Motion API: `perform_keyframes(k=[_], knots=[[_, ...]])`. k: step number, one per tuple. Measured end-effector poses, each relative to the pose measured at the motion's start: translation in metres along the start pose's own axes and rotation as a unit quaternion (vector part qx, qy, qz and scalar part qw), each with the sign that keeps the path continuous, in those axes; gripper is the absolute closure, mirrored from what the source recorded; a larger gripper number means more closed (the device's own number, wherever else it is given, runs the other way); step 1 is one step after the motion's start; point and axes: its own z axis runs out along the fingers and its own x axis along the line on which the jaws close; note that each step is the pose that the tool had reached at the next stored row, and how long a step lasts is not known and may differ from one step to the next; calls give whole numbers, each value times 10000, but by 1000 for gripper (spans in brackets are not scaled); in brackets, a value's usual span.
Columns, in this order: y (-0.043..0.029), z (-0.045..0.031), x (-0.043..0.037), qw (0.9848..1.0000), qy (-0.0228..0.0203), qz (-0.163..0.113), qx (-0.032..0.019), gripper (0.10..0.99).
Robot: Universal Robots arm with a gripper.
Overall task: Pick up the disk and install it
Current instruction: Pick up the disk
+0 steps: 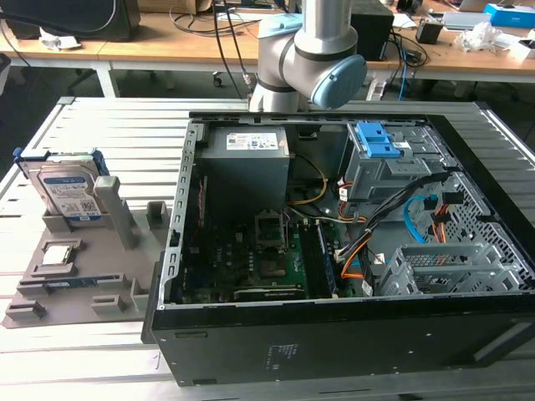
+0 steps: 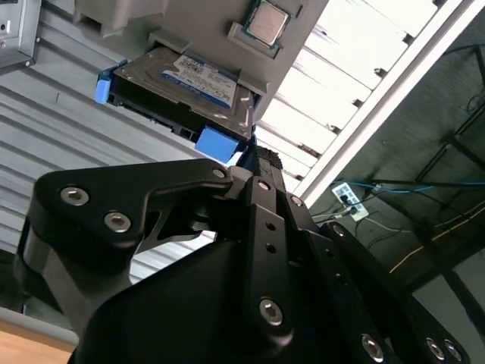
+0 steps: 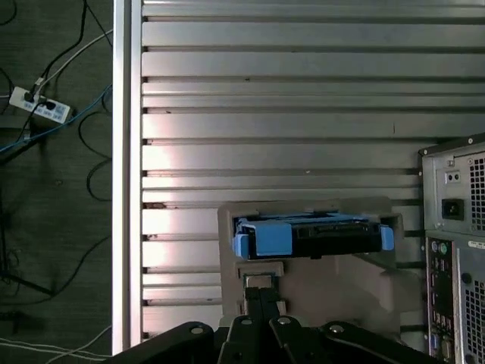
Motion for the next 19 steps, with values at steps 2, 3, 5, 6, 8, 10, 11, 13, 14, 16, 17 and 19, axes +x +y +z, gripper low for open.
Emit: perform_keyframes(k=[2,3,5,6,8,10,11,13,14,16,17,19], knots=[[0,0,0,9998,9,-218,-5,980],[0,0,0,9995,15,-330,-8,980],[0,0,0,9986,24,-534,-12,980],[0,0,0,9981,28,-623,-15,980],[0,0,0,9966,37,-820,-19,980],[0,0,0,9935,51,-1138,-26,980],[0,0,0,9919,57,-1268,-30,980],[0,0,0,9867,73,-1625,-38,980],[0,0,0,9838,81,-1791,-42,980],[0,0,0,9810,88,-1938,-45,980],[0,0,0,9792,91,-2026,-47,980],[0,0,0,9734,103,-2289,-53,980]])
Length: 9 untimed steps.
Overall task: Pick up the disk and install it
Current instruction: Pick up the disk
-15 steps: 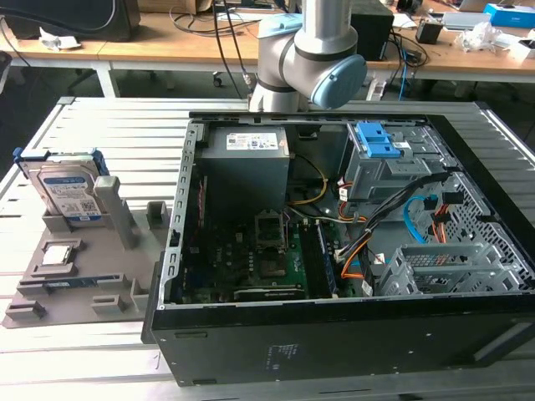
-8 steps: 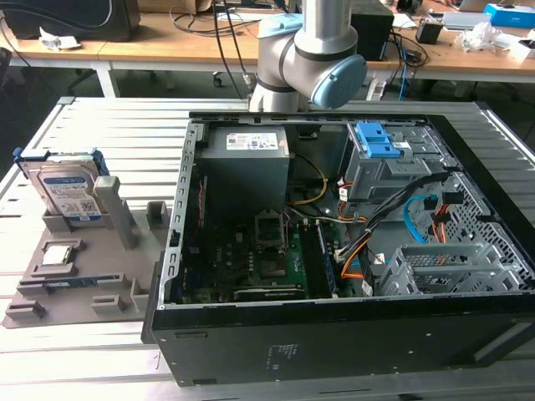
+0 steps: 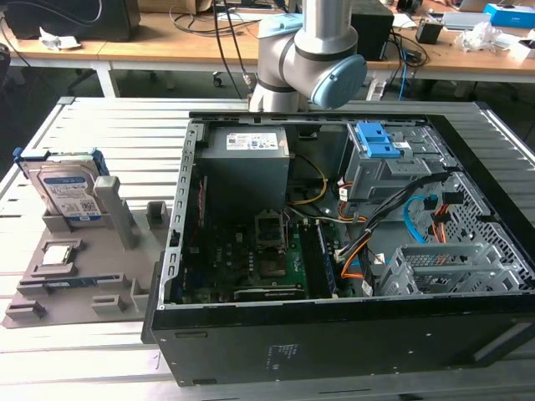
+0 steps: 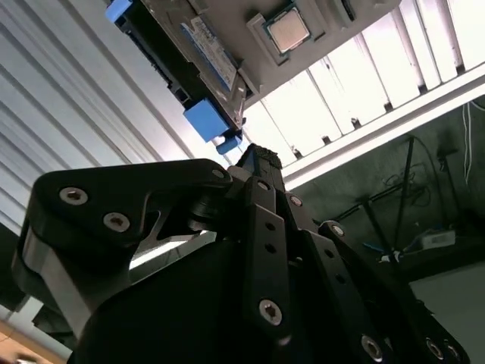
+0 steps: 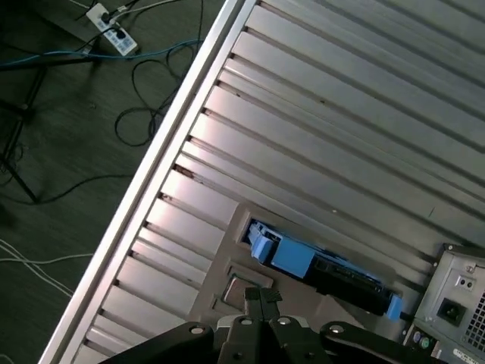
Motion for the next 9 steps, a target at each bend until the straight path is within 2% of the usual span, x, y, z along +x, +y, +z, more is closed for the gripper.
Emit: perform_keyframes(k=[3,8,9], knots=[[0,0,0,9997,10,-233,-6,980],[0,0,0,9982,27,-597,-14,980],[0,0,0,9975,32,-711,-17,980]])
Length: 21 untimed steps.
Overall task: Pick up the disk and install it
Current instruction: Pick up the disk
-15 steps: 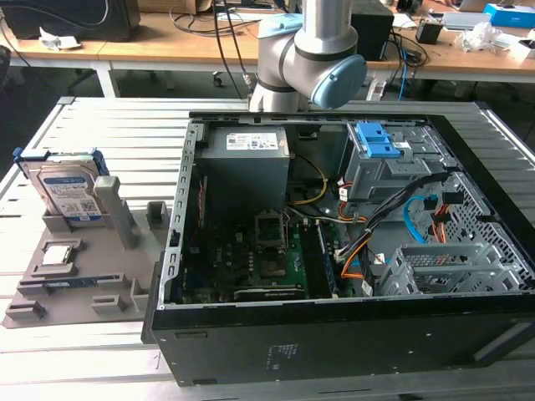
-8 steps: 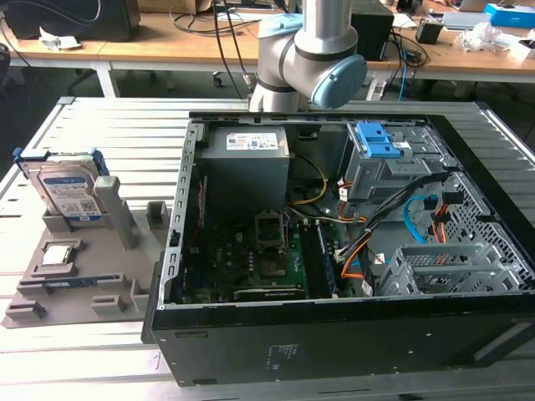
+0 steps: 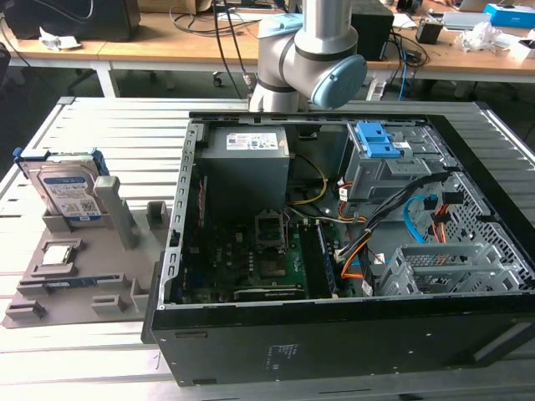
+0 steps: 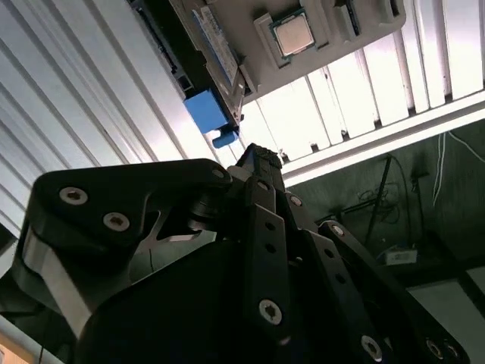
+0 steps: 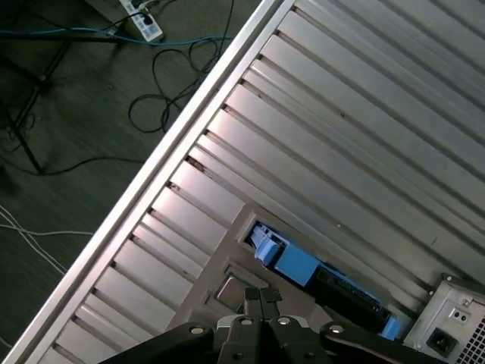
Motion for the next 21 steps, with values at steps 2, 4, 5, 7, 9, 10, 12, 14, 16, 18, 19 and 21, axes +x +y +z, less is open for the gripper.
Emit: perform_keyframes(k=[2,4,5,7,9,10,12,14,16,18,19,21], knots=[[0,0,0,9998,8,-188,-5,980],[0,0,0,9994,16,-354,-8,980],[0,0,0,9992,18,-394,-9,980],[0,0,0,9989,22,-477,-11,980],[0,0,0,9982,27,-601,-14,980],[0,0,0,9977,30,-677,-16,980],[0,0,0,9967,36,-805,-19,980],[0,0,0,9957,42,-927,-22,980],[0,0,0,9949,46,-1010,-24,980],[0,0,0,9928,55,-1200,-28,980],[0,0,0,9922,56,-1241,-29,980],[0,0,0,9907,61,-1359,-32,980]])
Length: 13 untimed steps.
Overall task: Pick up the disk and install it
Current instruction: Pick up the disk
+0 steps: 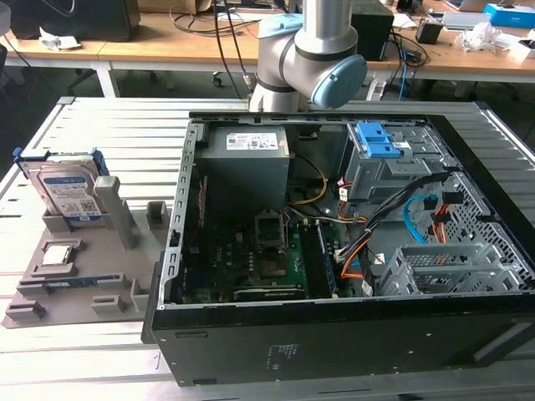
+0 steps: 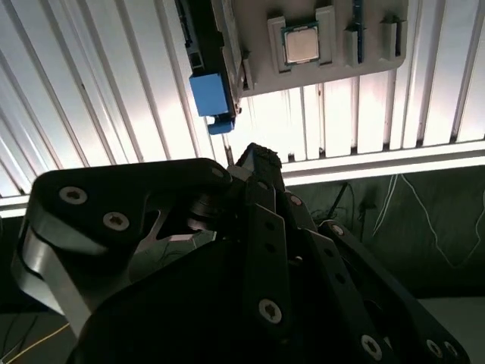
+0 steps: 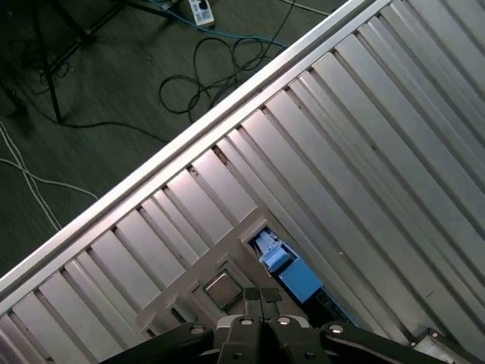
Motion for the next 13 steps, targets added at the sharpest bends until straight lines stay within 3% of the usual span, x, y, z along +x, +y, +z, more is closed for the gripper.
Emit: perform_keyframes(k=[8,13], knots=[[0,0,0,9988,21,-481,-11,980],[0,0,0,9963,39,-855,-20,980]])
